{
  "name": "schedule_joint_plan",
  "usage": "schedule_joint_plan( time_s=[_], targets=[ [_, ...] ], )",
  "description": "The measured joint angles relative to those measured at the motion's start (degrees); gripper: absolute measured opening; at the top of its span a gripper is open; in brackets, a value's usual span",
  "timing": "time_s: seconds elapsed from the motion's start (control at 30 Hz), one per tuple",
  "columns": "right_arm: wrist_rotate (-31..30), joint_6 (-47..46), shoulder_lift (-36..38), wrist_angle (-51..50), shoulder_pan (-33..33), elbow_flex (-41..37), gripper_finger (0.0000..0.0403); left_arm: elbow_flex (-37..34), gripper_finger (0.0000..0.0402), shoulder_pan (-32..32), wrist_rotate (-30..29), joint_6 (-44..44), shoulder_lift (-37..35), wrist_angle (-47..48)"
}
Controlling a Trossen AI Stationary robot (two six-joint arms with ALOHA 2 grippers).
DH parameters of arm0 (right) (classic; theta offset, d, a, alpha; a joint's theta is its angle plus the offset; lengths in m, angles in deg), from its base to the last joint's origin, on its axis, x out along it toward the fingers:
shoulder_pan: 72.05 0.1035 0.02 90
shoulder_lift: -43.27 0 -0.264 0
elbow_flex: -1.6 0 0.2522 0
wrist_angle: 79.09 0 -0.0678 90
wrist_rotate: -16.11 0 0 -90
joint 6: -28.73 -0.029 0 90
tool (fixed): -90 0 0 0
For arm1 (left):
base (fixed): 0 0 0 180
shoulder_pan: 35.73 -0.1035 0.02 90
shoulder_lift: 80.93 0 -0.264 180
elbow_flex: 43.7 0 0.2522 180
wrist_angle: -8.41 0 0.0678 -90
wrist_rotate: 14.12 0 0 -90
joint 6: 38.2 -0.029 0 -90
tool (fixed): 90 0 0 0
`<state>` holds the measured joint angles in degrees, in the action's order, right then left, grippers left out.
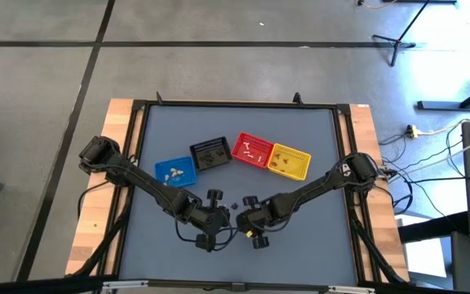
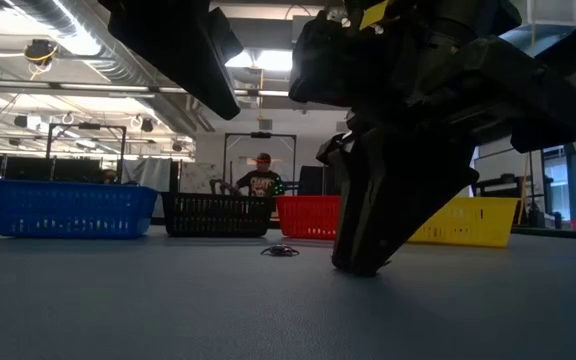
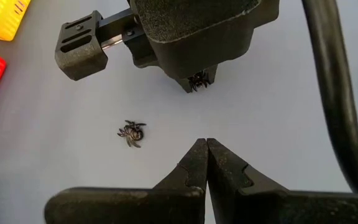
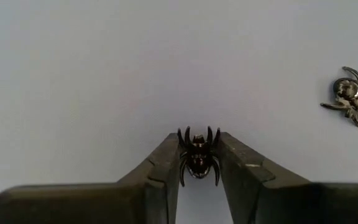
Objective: Sort Halloween decoration
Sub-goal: Put the black spider toy into the black bin
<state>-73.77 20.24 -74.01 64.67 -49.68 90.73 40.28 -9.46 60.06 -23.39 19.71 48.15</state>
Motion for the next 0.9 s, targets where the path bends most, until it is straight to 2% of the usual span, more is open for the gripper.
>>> schedule_joint_plan(
  time_s=[0.47,0.63,0.9],
  targets=[
    [-0.1,0.3,-0.1,-2.9,0.0,2.0,0.0096,0.0,0.0,0.4,0.0,-0.4,-1.4,1.8],
    [-1.1,2.9,-0.3,-6.9,0.0,5.1,0.0096,0.0,0.0,0.4,-0.1,-0.3,-5.2,4.6],
    [-1.5,8.6,-0.2,-7.9,-0.2,11.1,0.0097,0.0,0.0,0.4,-0.4,-0.3,-13.0,9.3]
  ],
)
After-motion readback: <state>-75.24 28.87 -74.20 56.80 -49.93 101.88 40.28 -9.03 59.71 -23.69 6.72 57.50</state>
